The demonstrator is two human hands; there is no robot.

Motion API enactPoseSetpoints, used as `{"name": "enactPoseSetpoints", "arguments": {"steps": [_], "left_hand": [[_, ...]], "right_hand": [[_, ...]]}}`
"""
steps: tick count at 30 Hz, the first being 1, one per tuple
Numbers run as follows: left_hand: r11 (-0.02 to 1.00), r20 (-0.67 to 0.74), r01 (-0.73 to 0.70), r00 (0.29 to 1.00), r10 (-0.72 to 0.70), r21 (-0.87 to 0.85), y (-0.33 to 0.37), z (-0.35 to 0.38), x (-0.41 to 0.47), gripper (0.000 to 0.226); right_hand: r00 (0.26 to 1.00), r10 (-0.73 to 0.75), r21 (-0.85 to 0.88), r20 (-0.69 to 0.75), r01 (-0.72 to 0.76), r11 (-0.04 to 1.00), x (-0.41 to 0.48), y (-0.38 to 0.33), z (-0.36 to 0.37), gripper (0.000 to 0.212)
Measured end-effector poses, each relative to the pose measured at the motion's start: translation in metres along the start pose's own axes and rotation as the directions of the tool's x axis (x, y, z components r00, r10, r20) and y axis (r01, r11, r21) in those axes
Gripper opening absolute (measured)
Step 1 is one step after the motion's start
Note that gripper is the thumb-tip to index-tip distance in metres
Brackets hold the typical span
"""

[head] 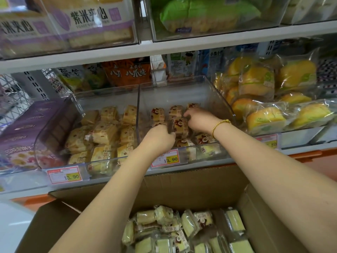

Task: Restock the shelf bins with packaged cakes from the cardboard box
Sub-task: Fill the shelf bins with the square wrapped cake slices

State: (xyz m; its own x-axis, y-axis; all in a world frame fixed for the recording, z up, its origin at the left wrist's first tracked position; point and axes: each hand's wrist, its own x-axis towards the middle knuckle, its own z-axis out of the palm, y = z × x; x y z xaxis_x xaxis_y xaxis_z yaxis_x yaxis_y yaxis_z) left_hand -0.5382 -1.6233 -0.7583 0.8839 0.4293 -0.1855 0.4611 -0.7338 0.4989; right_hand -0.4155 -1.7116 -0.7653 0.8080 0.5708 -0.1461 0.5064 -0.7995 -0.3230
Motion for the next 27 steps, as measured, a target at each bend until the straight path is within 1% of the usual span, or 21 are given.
{"name": "enactPoseSetpoints", "arguments": {"steps": [2,4,5,6,7,9,10,11,13,15,16,17,18,20,22,24,25,27], "left_hand": [[0.991,-0.162,-0.133,0.979,0.126,-0.033,-0.007,0.004,-0.025,0.038],[0.958,-0.302,-0.282,0.919,0.255,-0.051,-0.019,0.009,-0.048,0.032],[0.939,-0.361,-0.339,0.884,0.297,-0.057,-0.025,0.013,-0.06,0.028],[0.919,-0.413,-0.387,0.85,0.327,-0.068,-0.034,0.017,-0.071,0.023],[0.897,-0.461,-0.435,0.814,0.353,-0.081,-0.041,0.022,-0.083,0.018],[0.863,-0.524,-0.495,0.764,0.377,-0.099,-0.055,0.036,-0.103,0.005],[0.859,-0.531,-0.498,0.764,0.366,-0.123,-0.062,0.045,-0.11,0.002],[0.86,-0.519,-0.482,0.784,0.34,-0.165,-0.069,0.055,-0.115,0.005],[0.878,-0.445,-0.405,0.855,0.266,-0.255,-0.087,0.079,-0.119,0.004],[0.905,-0.334,-0.286,0.926,0.177,-0.315,-0.107,0.106,-0.122,0.009],[0.917,-0.265,-0.211,0.956,0.122,-0.337,-0.117,0.12,-0.123,0.011],[0.93,-0.184,-0.13,0.981,0.07,-0.343,-0.127,0.135,-0.125,0.013],[0.946,-0.101,-0.061,0.994,0.03,-0.317,-0.135,0.149,-0.128,0.013],[0.98,0.068,0.026,0.998,-0.013,-0.196,-0.153,0.177,-0.13,0.015],[0.994,0.26,0.083,0.964,-0.06,-0.075,-0.165,0.203,-0.129,0.018],[0.996,0.447,0.08,0.89,-0.09,0.04,-0.168,0.223,-0.127,0.018],[0.993,0.527,0.053,0.844,-0.102,0.108,-0.169,0.232,-0.126,0.016],[0.97,0.648,-0.023,0.748,-0.145,0.243,-0.168,0.252,-0.125,0.019]], "right_hand": [[0.98,-0.061,0.006,-0.188,0.063,0.998,-0.021,-0.006,-0.001,0.031],[0.904,-0.147,0.03,-0.402,0.174,0.984,-0.051,-0.009,-0.002,0.023],[0.87,-0.183,0.038,-0.459,0.225,0.974,-0.069,-0.012,-0.001,0.021],[0.853,-0.218,0.042,-0.475,0.27,0.962,-0.087,-0.014,0.001,0.022],[0.849,-0.256,0.034,-0.462,0.305,0.952,-0.104,-0.016,0.004,0.023],[0.856,-0.322,-0.01,-0.405,0.348,0.937,-0.136,-0.016,0.014,0.025],[0.861,-0.351,-0.046,-0.368,0.36,0.932,-0.148,-0.013,0.022,0.026],[0.871,-0.371,-0.077,-0.322,0.366,0.927,-0.159,-0.008,0.032,0.027],[0.91,-0.366,-0.111,-0.195,0.35,0.93,-0.171,0.006,0.058,0.03],[0.955,-0.294,-0.102,-0.034,0.289,0.952,-0.173,0.027,0.09,0.031],[0.967,-0.245,-0.08,0.071,0.251,0.965,-0.172,0.04,0.105,0.031],[0.96,-0.196,-0.066,0.198,0.212,0.975,-0.171,0.053,0.122,0.029],[0.933,-0.147,-0.072,0.328,0.18,0.981,-0.17,0.066,0.138,0.027],[0.851,-0.04,-0.135,0.524,0.129,0.982,-0.17,0.092,0.169,0.025],[0.765,0.047,-0.183,0.642,0.093,0.979,-0.173,0.119,0.197,0.02],[0.673,0.104,-0.236,0.732,0.108,0.966,-0.179,0.142,0.22,0.018],[0.621,0.138,-0.272,0.771,0.125,0.954,-0.182,0.152,0.232,0.021],[0.505,0.218,-0.352,0.835,0.186,0.918,-0.188,0.172,0.255,0.036]]}}
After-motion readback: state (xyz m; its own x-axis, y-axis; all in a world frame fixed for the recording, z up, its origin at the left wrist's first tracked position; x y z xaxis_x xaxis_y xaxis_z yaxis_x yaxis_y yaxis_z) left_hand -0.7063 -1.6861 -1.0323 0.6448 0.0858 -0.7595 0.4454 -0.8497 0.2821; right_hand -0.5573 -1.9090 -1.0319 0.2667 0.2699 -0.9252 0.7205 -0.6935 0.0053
